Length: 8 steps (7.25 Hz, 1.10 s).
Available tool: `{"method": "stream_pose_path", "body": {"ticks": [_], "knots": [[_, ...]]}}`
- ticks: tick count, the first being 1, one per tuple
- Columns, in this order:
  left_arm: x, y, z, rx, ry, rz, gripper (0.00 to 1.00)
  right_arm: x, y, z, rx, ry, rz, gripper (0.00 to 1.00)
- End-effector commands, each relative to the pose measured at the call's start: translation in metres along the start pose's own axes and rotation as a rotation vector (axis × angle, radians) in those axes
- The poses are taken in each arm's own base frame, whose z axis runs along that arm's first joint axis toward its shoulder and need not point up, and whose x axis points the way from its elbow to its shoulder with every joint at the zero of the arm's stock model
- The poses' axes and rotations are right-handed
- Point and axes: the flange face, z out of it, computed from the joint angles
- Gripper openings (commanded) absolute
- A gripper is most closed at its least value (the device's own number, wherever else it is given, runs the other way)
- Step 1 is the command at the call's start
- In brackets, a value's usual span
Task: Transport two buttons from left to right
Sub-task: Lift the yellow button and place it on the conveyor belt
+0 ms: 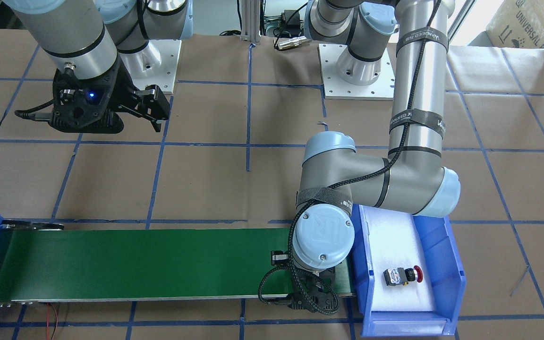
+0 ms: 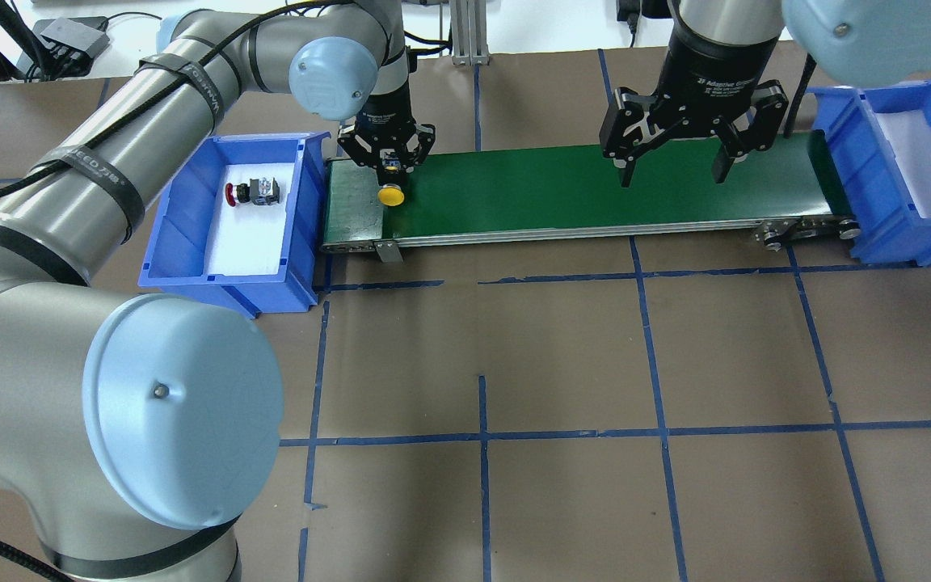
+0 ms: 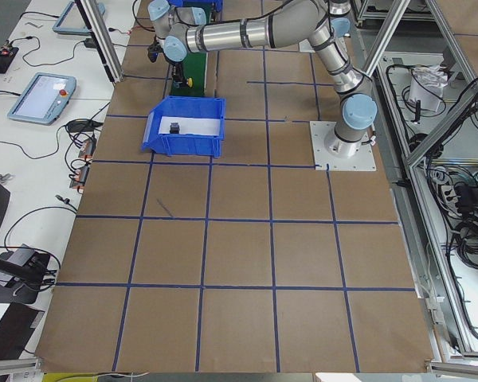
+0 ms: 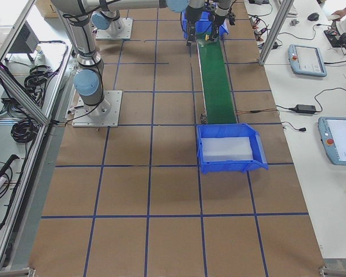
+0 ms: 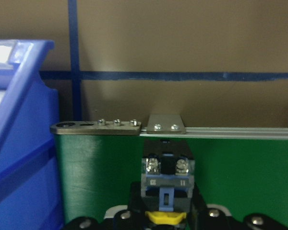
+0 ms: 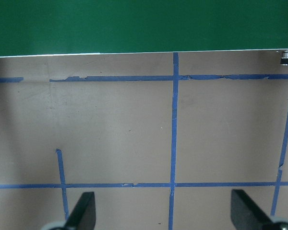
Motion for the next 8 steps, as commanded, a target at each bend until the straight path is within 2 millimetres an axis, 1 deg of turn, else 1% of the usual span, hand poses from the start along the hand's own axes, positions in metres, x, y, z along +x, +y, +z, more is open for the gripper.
{"method": "stream_pose_path", "body": {"ticks": [1, 2, 3, 4, 5, 6, 7, 8], "knots": [[0.003, 0.004, 0.006, -0.012, 0.006, 0.004, 0.07, 0.000, 0.000, 0.000, 0.000, 0.000, 0.000, 1.00], [0.003, 0.003, 0.008, -0.014, 0.002, -0.001, 0.33, -0.001, 0.000, 0.001, -0.002, -0.001, -0.001, 1.00], [0.001, 0.006, 0.000, -0.006, 0.006, 0.002, 0.99, 0.000, 0.000, 0.000, -0.002, 0.000, 0.000, 1.00], [-0.003, 0.008, -0.006, -0.007, 0.005, -0.001, 1.00, 0.000, 0.000, 0.000, -0.002, -0.001, 0.002, 1.00], [-0.015, 0.010, -0.027, 0.023, 0.009, -0.015, 1.00, 0.000, 0.000, 0.000, -0.002, 0.000, 0.000, 1.00], [-0.042, 0.007, -0.043, 0.040, 0.021, -0.025, 1.00, 0.000, 0.000, 0.000, -0.002, 0.000, 0.002, 1.00], [-0.069, 0.003, -0.066, 0.077, 0.027, 0.000, 1.00, 0.000, 0.000, 0.000, 0.000, 0.000, 0.000, 1.00], [-0.123, 0.000, -0.087, 0.107, 0.025, 0.054, 1.00, 0.000, 0.000, 0.000, -0.001, 0.002, 0.000, 1.00]]}}
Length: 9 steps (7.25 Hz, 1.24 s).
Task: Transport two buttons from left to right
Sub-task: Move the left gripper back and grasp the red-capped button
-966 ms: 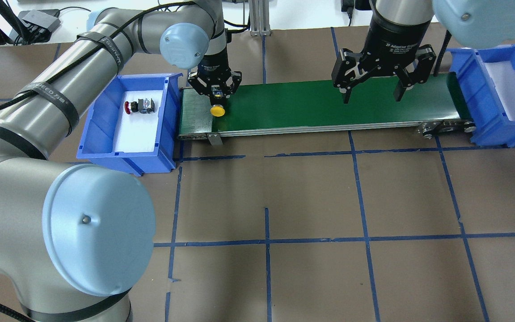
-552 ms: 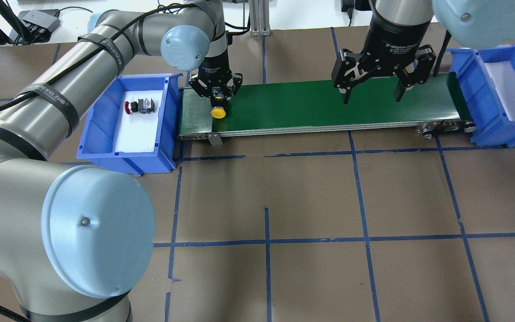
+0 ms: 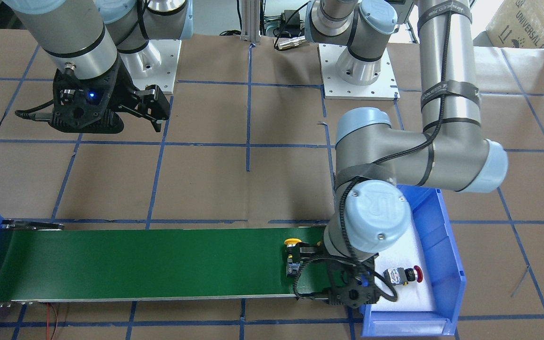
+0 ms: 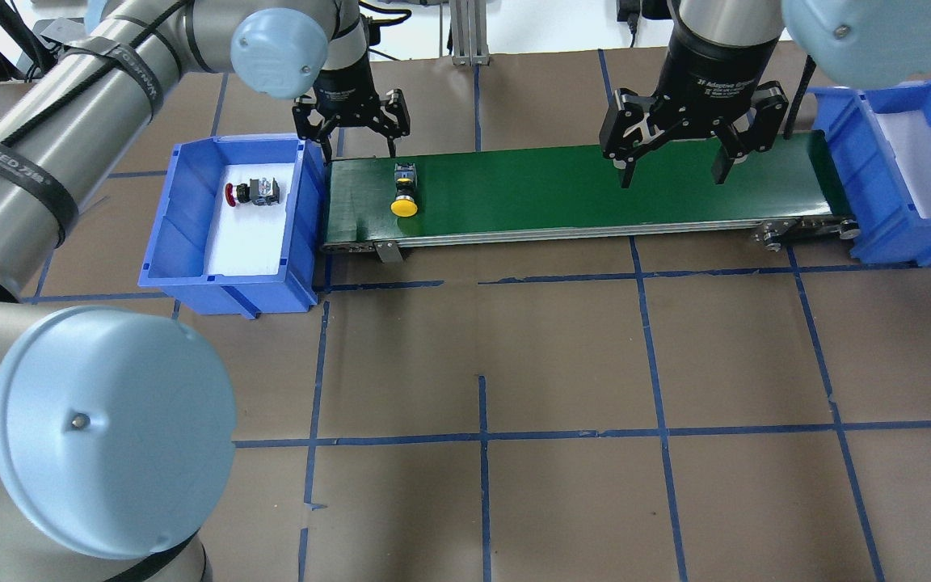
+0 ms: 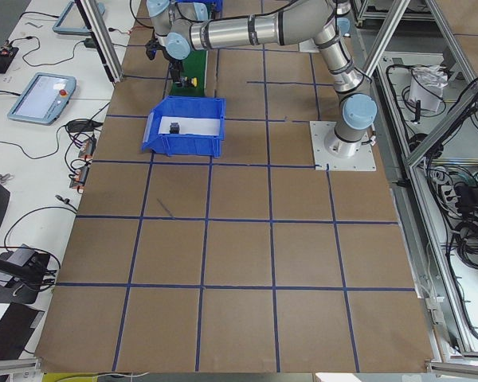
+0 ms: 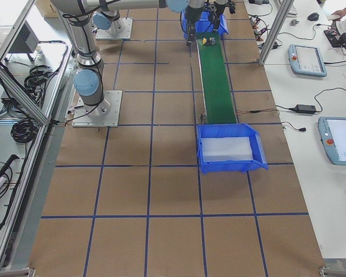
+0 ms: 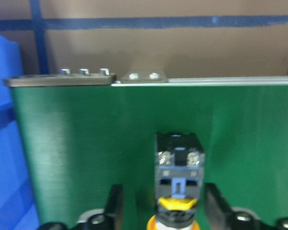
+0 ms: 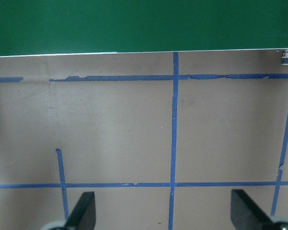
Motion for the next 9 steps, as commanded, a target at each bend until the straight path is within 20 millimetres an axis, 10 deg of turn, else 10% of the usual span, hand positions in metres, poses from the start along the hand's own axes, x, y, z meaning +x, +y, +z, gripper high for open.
{"method": "stream_pose_path", "body": {"ticks": [1, 4, 9], "knots": [[-0.089, -0.008, -0.039, 0.055, 0.001, 0.137, 1.00, 0.000, 0.000, -0.001, 0.001, 0.001, 0.000, 1.00], [-0.179, -0.010, -0.036, 0.051, 0.004, 0.634, 0.99, 0.000, 0.000, 0.000, -0.001, 0.003, 0.000, 1.00], [-0.177, -0.001, 0.077, -0.013, 0.041, 1.277, 1.00, 0.000, 0.000, 0.000, -0.001, 0.003, 0.000, 1.00]]}}
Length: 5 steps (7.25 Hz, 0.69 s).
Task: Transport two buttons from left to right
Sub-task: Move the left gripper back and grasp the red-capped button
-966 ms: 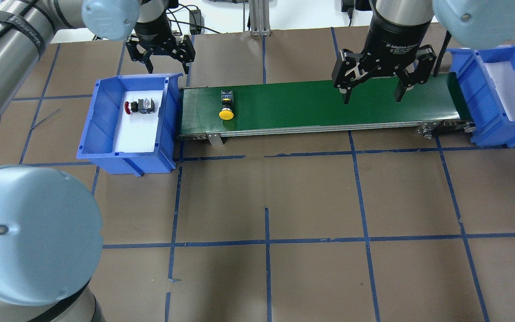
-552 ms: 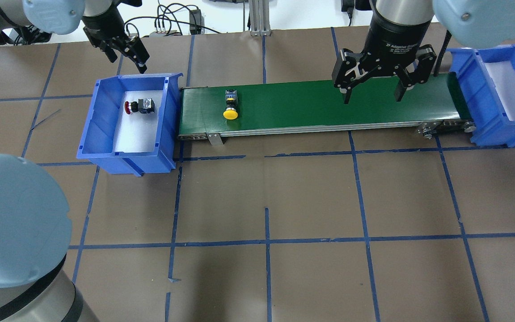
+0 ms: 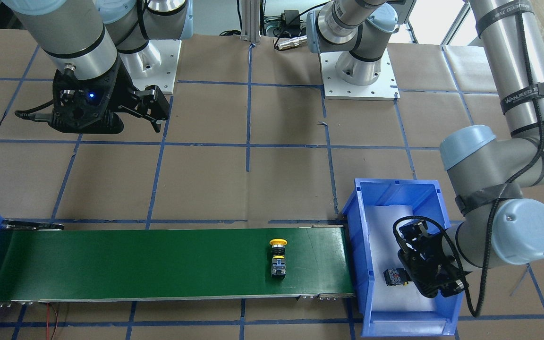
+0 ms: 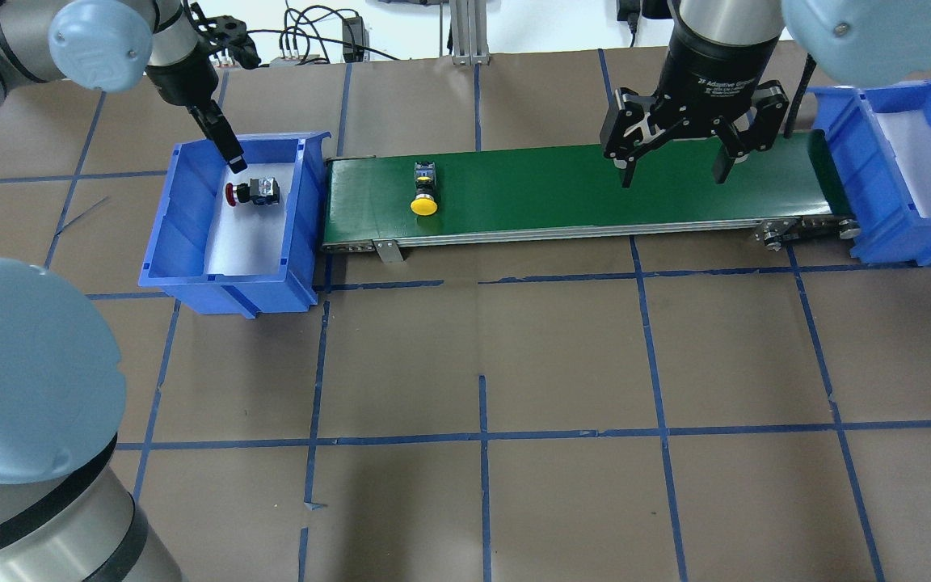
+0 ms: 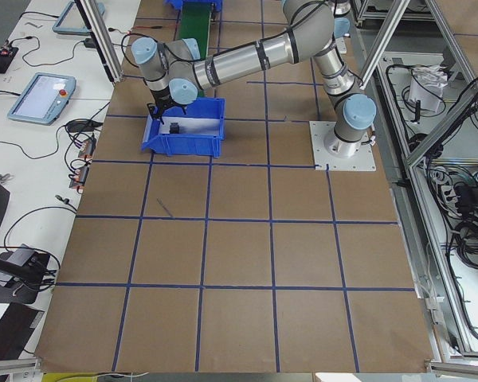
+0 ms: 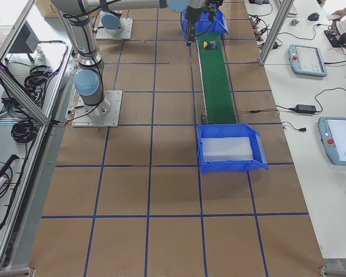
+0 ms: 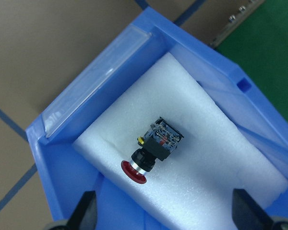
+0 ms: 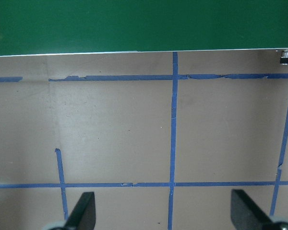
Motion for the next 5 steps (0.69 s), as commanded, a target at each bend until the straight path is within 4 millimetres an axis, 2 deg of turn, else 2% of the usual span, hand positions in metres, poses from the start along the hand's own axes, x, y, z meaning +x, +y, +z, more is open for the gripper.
{"method": "stream_pose_path", "body": {"ticks": [1, 4, 5], "knots": [[0.003, -0.003, 0.032, 0.006, -0.039, 0.144, 1.00, 0.000, 0.000, -0.001, 0.002, -0.002, 0.000, 1.00], [0.002, -0.005, 0.041, 0.013, -0.077, 0.142, 1.00, 0.000, 0.000, -0.001, 0.002, -0.001, 0.000, 1.00], [0.000, -0.007, 0.060, 0.006, -0.053, 0.143, 0.99, 0.000, 0.000, -0.001, 0.002, -0.001, 0.000, 1.00]]}}
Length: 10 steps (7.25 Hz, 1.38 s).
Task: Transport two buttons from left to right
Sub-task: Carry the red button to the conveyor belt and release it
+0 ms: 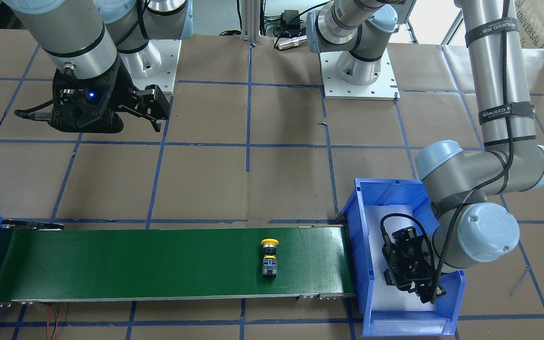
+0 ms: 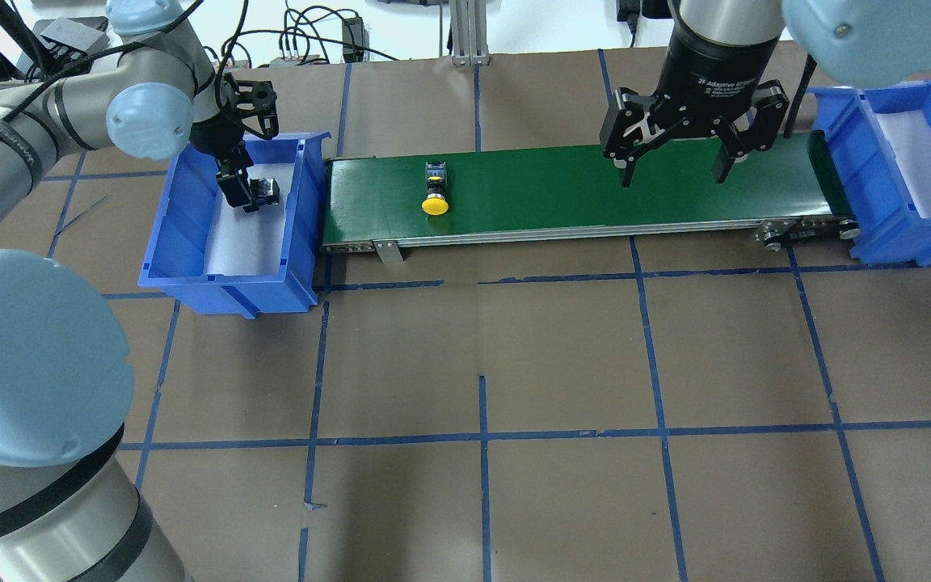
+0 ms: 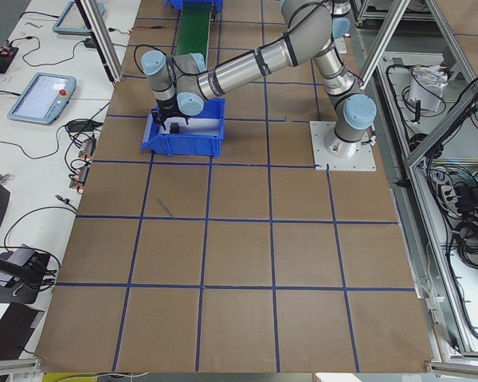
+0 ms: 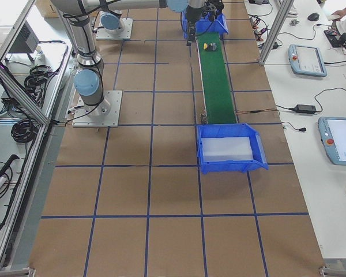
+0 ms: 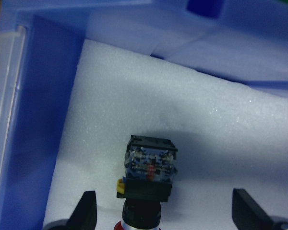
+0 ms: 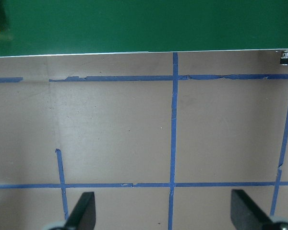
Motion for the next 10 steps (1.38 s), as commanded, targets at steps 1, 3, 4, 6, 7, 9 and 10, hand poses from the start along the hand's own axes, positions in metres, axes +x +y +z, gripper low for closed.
{"method": "stream_pose_path", "body": {"ticks": [1, 3, 4, 6, 7, 9, 10], "knots": [[-0.008, -0.002, 0.016, 0.000, 0.007, 0.001, 0.95, 0.000, 0.000, 0.000, 0.003, 0.001, 0.000, 1.00], [-0.006, -0.006, 0.020, -0.002, 0.008, 0.009, 0.54, 0.000, 0.000, 0.000, 0.004, -0.002, 0.000, 1.00], [-0.001, -0.007, 0.015, 0.004, -0.002, -0.002, 0.24, 0.000, -0.003, 0.003, -0.003, -0.001, 0.000, 1.00], [0.003, -0.005, -0.002, 0.010, -0.028, -0.027, 0.01, 0.000, -0.004, 0.003, -0.002, -0.001, 0.000, 1.00], [0.004, 0.000, -0.022, 0.031, -0.054, -0.153, 0.01, 0.000, -0.004, 0.002, 0.001, -0.002, 0.000, 1.00], [0.017, 0.003, -0.083, 0.099, -0.113, -0.529, 0.01, 0.000, -0.004, 0.003, 0.001, -0.002, 0.000, 1.00], [0.021, -0.004, -0.097, 0.116, -0.125, -0.736, 0.01, 0.000, -0.005, 0.001, 0.008, -0.002, 0.000, 1.00]]}}
